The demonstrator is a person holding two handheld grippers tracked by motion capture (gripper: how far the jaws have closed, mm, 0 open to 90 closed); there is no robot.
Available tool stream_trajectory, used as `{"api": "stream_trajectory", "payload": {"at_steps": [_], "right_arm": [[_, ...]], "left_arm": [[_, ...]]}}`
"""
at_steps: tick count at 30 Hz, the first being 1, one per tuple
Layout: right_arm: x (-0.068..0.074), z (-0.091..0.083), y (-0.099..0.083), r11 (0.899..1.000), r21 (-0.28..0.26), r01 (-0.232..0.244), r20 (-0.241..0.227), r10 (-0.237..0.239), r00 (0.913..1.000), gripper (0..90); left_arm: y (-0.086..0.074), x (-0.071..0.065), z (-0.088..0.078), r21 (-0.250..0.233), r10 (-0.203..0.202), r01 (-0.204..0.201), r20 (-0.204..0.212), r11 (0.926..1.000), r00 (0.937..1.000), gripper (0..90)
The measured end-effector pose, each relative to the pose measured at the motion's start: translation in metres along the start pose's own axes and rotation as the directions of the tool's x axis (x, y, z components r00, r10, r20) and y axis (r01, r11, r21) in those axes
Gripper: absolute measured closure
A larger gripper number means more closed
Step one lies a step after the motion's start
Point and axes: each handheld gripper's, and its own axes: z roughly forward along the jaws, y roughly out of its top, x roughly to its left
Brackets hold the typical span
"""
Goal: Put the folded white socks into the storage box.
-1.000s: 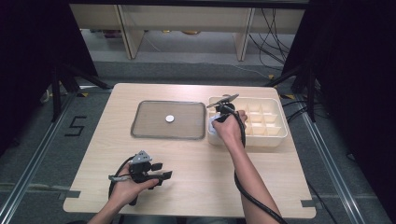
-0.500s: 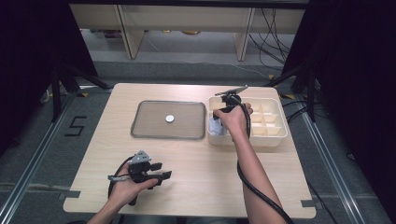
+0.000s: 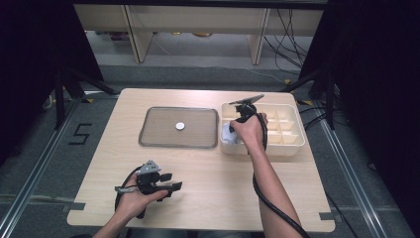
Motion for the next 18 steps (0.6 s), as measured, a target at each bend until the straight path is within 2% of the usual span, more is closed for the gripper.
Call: {"api": "stream_trajectory", "payload": {"at_steps": [3,4,6,9,12,13,14,18], "right_arm": [[0.005,-0.003,-0.001,1.0,0.0,0.022,0.032,-0.022,0.9992,59.2],[0.006,-0.004,-0.002,1.0,0.009,0.026,0.036,-0.026,0.999,59.3],[0.009,-0.007,-0.003,1.0,0.003,0.025,0.044,-0.025,0.9987,62.9],[0.007,-0.007,-0.004,0.999,0.024,0.042,0.049,-0.043,0.9979,70.3],[0.007,-0.004,-0.005,0.999,0.034,0.027,0.049,-0.028,0.9984,75.7],[0.007,-0.005,-0.005,0.999,0.031,0.037,0.06,-0.039,0.9974,76.6],[0.01,-0.006,-0.005,0.998,0.046,0.036,0.051,-0.038,0.998,77.1],[0.016,-0.006,-0.006,0.998,0.041,0.051,0.087,-0.054,0.9947,78.9]], "left_arm": [[0.0,0.0,-0.001,0.003,0.002,-0.002,-0.009,1.0,1.0,39.9],[0.0,0.0,-0.001,0.003,0.004,-0.004,-0.007,1.0,1.0,39.9],[0.001,0.0,-0.001,0.001,0.003,-0.003,-0.007,1.0,1.0,39.9],[0.001,0.0,-0.001,0.002,0.004,-0.004,-0.008,1.0,1.0,39.9],[0.001,0.0,-0.001,0.001,0.002,-0.002,-0.007,1.0,1.0,39.9],[0.001,0.0,-0.001,0.001,0.002,-0.002,-0.008,1.0,1.0,39.9],[0.001,0.0,-0.001,0.0,-0.002,0.002,-0.008,1.0,1.0,39.9],[0.001,0.0,-0.001,0.0,-0.001,0.001,-0.007,1.0,1.0,39.9]]}}
